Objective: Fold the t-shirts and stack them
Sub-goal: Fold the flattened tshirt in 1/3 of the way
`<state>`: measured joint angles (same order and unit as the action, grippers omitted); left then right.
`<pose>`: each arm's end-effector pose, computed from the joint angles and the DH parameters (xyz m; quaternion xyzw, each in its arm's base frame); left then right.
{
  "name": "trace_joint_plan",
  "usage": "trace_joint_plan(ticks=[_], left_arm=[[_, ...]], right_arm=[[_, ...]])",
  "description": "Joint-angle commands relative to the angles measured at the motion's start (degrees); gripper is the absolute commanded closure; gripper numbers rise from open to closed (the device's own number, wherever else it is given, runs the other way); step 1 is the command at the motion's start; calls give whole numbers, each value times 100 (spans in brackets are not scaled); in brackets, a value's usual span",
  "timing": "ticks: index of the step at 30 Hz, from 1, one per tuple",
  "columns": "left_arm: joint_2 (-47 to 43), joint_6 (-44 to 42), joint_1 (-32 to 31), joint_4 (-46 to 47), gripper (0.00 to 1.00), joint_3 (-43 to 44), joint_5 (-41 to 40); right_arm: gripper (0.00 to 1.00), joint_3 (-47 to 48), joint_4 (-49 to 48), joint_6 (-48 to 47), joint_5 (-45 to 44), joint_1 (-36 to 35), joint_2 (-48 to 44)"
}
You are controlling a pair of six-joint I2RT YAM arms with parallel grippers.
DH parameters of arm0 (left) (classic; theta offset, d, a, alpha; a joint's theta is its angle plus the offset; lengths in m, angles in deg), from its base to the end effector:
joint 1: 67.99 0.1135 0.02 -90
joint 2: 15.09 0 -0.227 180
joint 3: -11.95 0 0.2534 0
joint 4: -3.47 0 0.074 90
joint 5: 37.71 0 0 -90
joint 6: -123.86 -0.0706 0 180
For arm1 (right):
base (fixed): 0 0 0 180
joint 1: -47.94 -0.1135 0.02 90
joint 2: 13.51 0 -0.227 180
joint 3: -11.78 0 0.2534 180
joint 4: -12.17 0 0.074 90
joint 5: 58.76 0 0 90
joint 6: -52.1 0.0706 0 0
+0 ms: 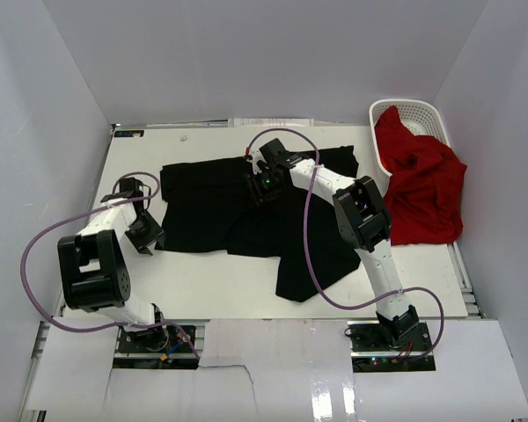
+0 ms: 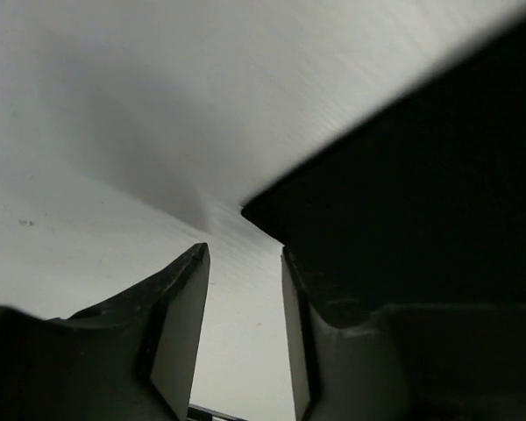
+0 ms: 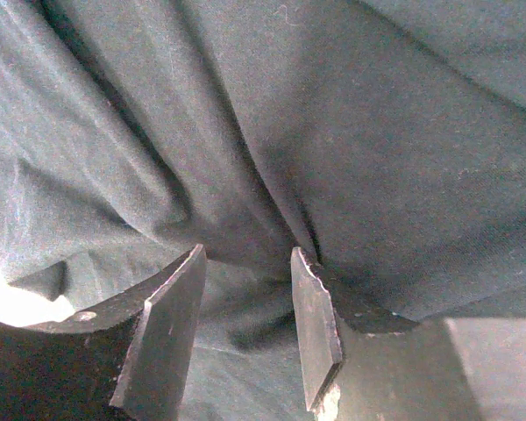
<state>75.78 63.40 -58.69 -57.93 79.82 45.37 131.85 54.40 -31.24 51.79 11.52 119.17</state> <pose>0.2658 0.0522 0.0981 -0.3343 0.9393 0.0508 0.0586 0.3891 0.3179 0.1105 -0.2929 0.8927 0.2673 0.2140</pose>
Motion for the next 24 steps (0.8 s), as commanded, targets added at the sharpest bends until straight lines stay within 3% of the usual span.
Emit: trace_joint_plan(ticks=[1, 9, 20, 22, 24], left_arm=[[-877, -317, 19, 780, 48, -144, 806], [-808, -449, 19, 885, 44, -143, 674], [-26, -414, 19, 1149, 43, -302, 683], [202, -414, 10, 1158, 47, -285, 578], [352, -440, 19, 1175, 60, -284, 542]], right_arm=[[49, 68, 407, -94, -157, 65, -58], [49, 147, 425, -77, -87, 57, -23], [49, 121, 442, -85, -140, 65, -41], [49, 104, 442, -85, -140, 65, -50], [49, 104, 442, -77, -140, 65, -58]])
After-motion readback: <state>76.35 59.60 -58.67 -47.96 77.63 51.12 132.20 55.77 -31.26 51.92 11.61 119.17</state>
